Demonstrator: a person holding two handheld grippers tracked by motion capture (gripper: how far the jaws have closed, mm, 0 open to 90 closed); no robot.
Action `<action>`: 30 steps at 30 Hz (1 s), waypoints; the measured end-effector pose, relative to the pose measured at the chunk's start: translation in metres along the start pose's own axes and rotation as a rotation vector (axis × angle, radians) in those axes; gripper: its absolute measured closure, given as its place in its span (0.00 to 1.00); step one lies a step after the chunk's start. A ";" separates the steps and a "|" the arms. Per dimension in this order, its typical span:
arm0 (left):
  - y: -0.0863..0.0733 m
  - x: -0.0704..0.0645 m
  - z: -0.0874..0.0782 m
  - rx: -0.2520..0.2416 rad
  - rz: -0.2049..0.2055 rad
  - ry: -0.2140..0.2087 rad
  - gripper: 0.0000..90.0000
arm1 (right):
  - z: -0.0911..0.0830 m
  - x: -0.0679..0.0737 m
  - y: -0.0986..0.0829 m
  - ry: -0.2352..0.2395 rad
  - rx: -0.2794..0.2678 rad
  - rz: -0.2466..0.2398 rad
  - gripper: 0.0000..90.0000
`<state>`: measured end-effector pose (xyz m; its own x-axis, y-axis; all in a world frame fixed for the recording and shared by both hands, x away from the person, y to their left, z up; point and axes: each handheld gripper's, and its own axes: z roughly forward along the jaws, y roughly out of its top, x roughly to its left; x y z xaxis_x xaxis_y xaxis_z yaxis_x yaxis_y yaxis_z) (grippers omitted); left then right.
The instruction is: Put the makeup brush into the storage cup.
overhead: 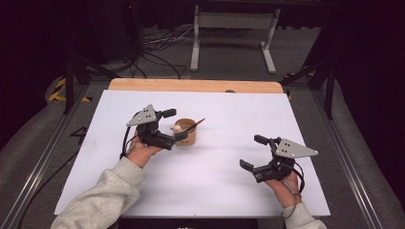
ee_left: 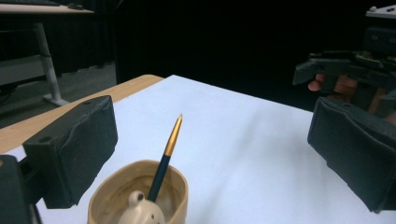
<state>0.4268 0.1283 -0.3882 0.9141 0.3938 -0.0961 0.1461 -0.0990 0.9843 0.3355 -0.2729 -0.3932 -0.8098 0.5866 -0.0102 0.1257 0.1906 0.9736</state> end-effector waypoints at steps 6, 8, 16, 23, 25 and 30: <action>-0.002 -0.003 -0.011 0.012 0.003 0.002 0.02 | -0.001 -0.002 0.000 -0.015 -0.002 -0.004 0.00; -0.004 -0.004 -0.018 0.007 0.004 0.000 0.02 | -0.002 -0.003 0.000 -0.016 -0.003 -0.003 0.00; -0.009 -0.008 -0.038 0.006 -0.001 0.012 0.02 | -0.005 -0.007 -0.003 -0.037 -0.009 0.010 0.00; -0.018 -0.012 -0.056 0.015 0.004 0.042 0.01 | -0.008 -0.011 -0.012 -0.070 -0.018 0.019 0.00; -0.023 -0.013 -0.061 0.014 -0.007 0.050 0.01 | -0.009 -0.012 -0.014 -0.077 -0.014 0.026 0.00; -0.034 -0.013 -0.073 0.022 -0.027 0.062 0.01 | -0.011 -0.012 -0.016 -0.089 -0.016 0.011 0.00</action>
<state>0.3827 0.1934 -0.4096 0.8847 0.4523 -0.1130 0.1797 -0.1070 0.9779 0.3370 -0.2917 -0.4060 -0.7541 0.6565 -0.0195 0.1245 0.1720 0.9772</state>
